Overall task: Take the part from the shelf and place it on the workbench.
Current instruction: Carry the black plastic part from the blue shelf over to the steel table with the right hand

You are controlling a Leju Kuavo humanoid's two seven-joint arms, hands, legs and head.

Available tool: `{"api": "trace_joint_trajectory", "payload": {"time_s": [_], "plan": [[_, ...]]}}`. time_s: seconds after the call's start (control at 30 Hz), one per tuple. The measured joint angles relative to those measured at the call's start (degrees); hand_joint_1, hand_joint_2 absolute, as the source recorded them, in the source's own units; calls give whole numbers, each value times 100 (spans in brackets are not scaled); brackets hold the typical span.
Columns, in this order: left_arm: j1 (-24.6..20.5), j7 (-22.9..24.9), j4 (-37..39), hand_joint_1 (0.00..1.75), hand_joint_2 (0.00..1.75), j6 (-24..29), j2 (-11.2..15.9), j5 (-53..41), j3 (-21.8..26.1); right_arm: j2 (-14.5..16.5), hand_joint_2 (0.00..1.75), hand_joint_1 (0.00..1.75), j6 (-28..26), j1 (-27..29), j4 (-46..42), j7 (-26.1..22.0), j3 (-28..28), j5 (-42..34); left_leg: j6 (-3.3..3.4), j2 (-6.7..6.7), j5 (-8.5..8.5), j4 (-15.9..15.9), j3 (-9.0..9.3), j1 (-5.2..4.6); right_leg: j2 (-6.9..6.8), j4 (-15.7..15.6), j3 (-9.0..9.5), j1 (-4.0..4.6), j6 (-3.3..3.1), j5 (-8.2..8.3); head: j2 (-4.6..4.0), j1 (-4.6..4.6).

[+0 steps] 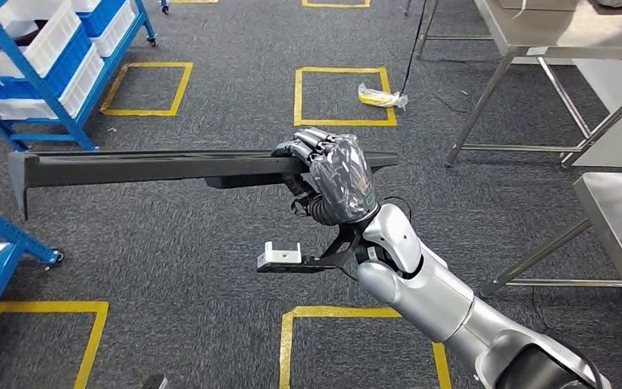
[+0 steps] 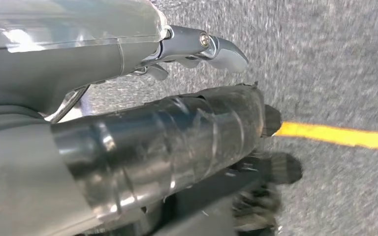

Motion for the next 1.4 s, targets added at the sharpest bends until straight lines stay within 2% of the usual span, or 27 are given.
{"api": "trace_joint_trajectory", "payload": {"time_s": [0.03, 0.07, 0.1, 0.13, 0.2, 0.27, 0.33, 0.4, 0.47, 0.53, 0.57, 0.6, 0.63, 0.7, 0.77, 0.83, 0.87, 0.93, 1.0, 1.07, 1.1, 1.17, 1.2, 1.27, 1.3, 1.37, 1.4], "plan": [[15, 5, 1, 0, 0, 2, 0, -1, 1, 4, 175, 175, 2, -3, 9, 10, 0, 21, -9, -45, -86, 311, -168, 3, 77, 9, -2, -4, -3, -1, 0, 1], [27, 10, 1, 0, 0, 3, 1, -1, 1, 5, 175, 175, 3, -3, 21, 27, 0, 52, -17, -60, -61, 443, -256, 8, 155, 23, -4, -9, -2, -4, 0, 1], [32, 15, 1, 0, 0, 5, 3, -1, 1, 4, 175, 175, 4, -8, 34, 54, 0, 101, -26, -70, 77, 350, -238, 17, 236, 48, -8, -19, 6, -10, 0, 1], [34, 19, 1, 0, 0, 7, 5, -1, 2, 3, 175, 175, 4, -22, 45, 89, 0, 168, -38, -109, 295, 63, -123, 33, 320, 86, -15, -33, 23, -25, 0, 1], [38, 21, 1, 0, 0, 6, 10, 0, 5, -2, 175, 175, -1, -88, 61, 184, 0, 373, -65, -354, 608, -623, 172, 83, 477, 210, -80, -57, 85, -72, 0, 3], [44, 31, 1, 0, 0, 3, 11, 1, 9, -19, 175, 175, -15, -174, 80, 295, 0, 618, -45, -524, 645, -902, 285, 97, 612, 310, -187, -67, 158, -83, 0, 3], [46, 47, 1, 0, 0, 5, 10, 2, 11, -85, 175, 175, -35, -229, 108, 396, -1, 834, 30, -430, 654, -911, 275, 77, 712, 324, -255, -87, 228, -55, 0, 1], [45, 52, 1, 0, 0, 15, 10, 4, 13, -184, 175, 175, -56, -292, 143, 478, -6, 1012, 120, -302, 693, -950, 282, 70, 511, 461, -335, -84, 281, -144, 0, 13], [57, 50, 1, 0, 0, 21, 13, 13, 22, -258, 175, 175, -78, -387, 180, 548, -15, 1159, 183, -169, 712, -976, 283, 46, 162, 996, -581, -71, 315, -438, 0, 26], [83, 49, 1, 0, 0, 19, 17, 34, 40, -325, 175, 175, -92, -454, 219, 596, -32, 1256, 208, -22, 705, -976, 280, 14, 33, 1678, -901, -77, 330, -716, 0, 26], [90, 49, 1, 0, 0, 17, 19, 45, 48, -366, 175, 175, -95, -473, 239, 608, -43, 1279, 214, 51, 700, -976, 282, 2, 16, 1830, -968, -75, 324, -732, 0, 26], [92, 50, 1, 0, 0, 14, 20, 57, 53, -406, 175, 175, -94, -492, 259, 616, -57, 1291, 219, 120, 694, -976, 285, -7, 4, 1772, -930, -70, 308, -648, 0, 26], [91, 51, 1, 0, 0, 11, 21, 64, 57, -446, 175, 175, -93, -520, 278, 626, -73, 1297, 221, 182, 687, -976, 293, -15, -29, 1499, -779, -56, 277, -483, 0, 26], [95, 56, 1, 0, 0, 2, 12, 80, 73, -517, 175, 175, -92, -618, 306, 648, -120, 1300, 214, 296, 668, -980, 317, -35, -250, 710, -357, 26, 179, -195, 0, 26], [104, 76, 1, 0, 0, -23, 3, 88, 99, -564, 175, 175, -90, -727, 326, 658, -176, 1301, 187, 414, 652, -991, 335, -51, -402, 285, -146, 118, 97, -119, 0, 26], [105, 121, 1, 0, 0, -75, -4, 89, 123, -609, 175, 175, -85, -781, 349, 659, -216, 1303, 142, 538, 636, -1015, 374, -59, -300, 228, -130, 143, 59, -113, 0, 25], [103, 143, 1, 0, 0, -103, -6, 89, 130, -628, 175, 175, -82, -788, 358, 659, -227, 1304, 112, 522, 610, -1004, 393, -53, -238, 185, -99, 124, 44, -95, 0, 25], [104, 161, 1, 0, 0, -130, -8, 90, 140, -649, 175, 175, -82, -818, 376, 659, -234, 1306, 65, 271, 428, -751, 311, -42, -123, 87, -28, 69, -5, -50, 0, 23], [123, 164, 1, 0, 0, -140, -5, 92, 146, -648, 175, 175, -81, -846, 391, 659, -236, 1307, 40, -14, 92, -77, -16, -27, -2, 57, -8, 38, -39, -28, 0, 21], [148, 168, 1, 0, 0, -146, -5, 96, 148, -642, 175, 175, -80, -842, 410, 658, -236, 1310, 15, -67, -69, 502, -339, -22, 150, 75, -18, 35, -45, -29, 0, 20], [158, 169, 1, 0, 0, -148, -4, 97, 149, -642, 175, 175, -80, -837, 421, 658, -236, 1312, 7, -71, 15, 521, -378, -19, 232, 94, -22, 31, -39, -35, 0, 20], [165, 169, 1, 0, 0, -146, -1, 97, 149, -642, 175, 175, -81, -836, 431, 658, -236, 1314, 3, -157, 437, -57, -150, -4, 393, 157, -28, 12, -9, -67, 0, 20], [169, 169, 1, 0, 0, -145, 2, 97, 150, -642, 175, 175, -81, -839, 432, 659, -236, 1314, 6, -299, 600, -419, 11, 10, 467, 202, -44, 6, 18, -91, 0, 20], [169, 168, 2, 0, 0, -145, 4, 98, 152, -641, 175, 175, -80, -848, 434, 658, -236, 1314, 37, -539, 726, -866, 208, 32, 599, 287, -113, -14, 84, -118, 0, 25], [168, 170, 3, 0, 0, -145, 4, 94, 153, -642, 175, 175, -80, -848, 435, 658, -236, 1315, 63, -580, 699, -899, 223, 27, 665, 299, -152, -25, 123, -111, 0, 25], [161, 175, 3, 0, 0, -152, 0, 85, 154, -660, 175, 175, -80, -845, 436, 668, -236, 1323, 142, -451, 729, -956, 242, 20, 756, 290, -199, -49, 194, -88, 0, 24], [162, 184, 3, 0, 0, -161, -2, 78, 154, -674, 175, 175, -80, -851, 437, 679, -236, 1328, 187, -379, 750, -994, 259, 26, 675, 332, -230, -42, 222, -121, 0, 34]]}}
